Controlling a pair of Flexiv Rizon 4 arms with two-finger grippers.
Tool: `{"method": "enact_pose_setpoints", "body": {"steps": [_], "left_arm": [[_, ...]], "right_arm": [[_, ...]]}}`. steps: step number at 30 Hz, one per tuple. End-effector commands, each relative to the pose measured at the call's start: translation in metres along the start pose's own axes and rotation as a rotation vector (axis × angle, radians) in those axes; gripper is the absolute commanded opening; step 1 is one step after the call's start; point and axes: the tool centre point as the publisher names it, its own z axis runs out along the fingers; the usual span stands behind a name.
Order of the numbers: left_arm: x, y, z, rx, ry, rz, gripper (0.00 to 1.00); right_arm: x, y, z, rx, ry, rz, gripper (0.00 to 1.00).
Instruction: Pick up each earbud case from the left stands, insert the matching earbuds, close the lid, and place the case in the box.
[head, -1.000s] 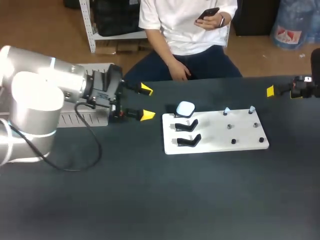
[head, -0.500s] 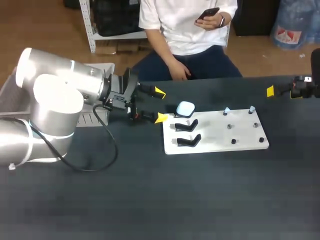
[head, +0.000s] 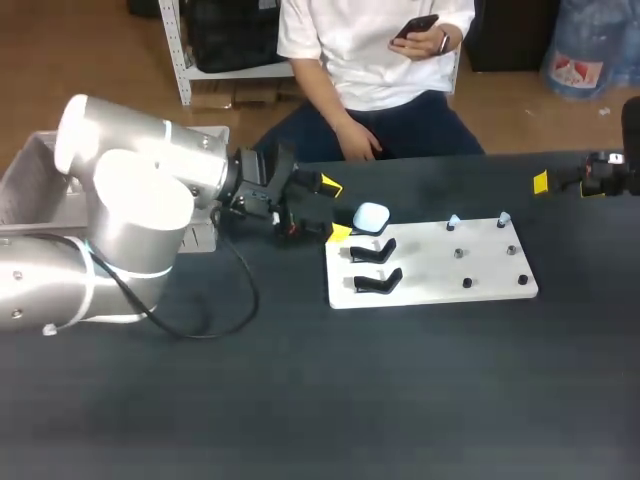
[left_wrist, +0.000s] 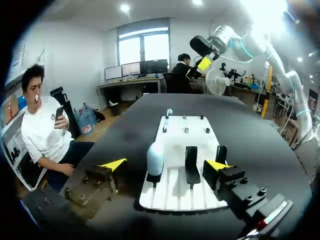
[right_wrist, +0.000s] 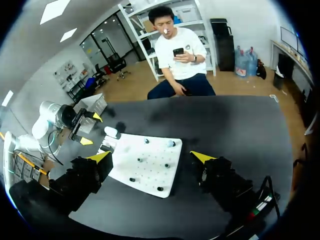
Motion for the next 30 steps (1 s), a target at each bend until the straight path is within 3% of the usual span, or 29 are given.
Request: {"method": "enact_pose_setpoints", "body": {"steps": [1, 30], "left_arm": [[0.003, 0.010, 0.016, -0.004, 0.008, -0.005, 1.00], [0.013, 0.023, 0.054, 0.076, -0.049, -0.016, 0.99]], "right_arm": [[0.000, 0.001, 0.000, 0.003, 0.001, 0.001, 1.00], [0.000, 0.001, 0.000, 0.003, 0.001, 0.001, 1.00]]}}
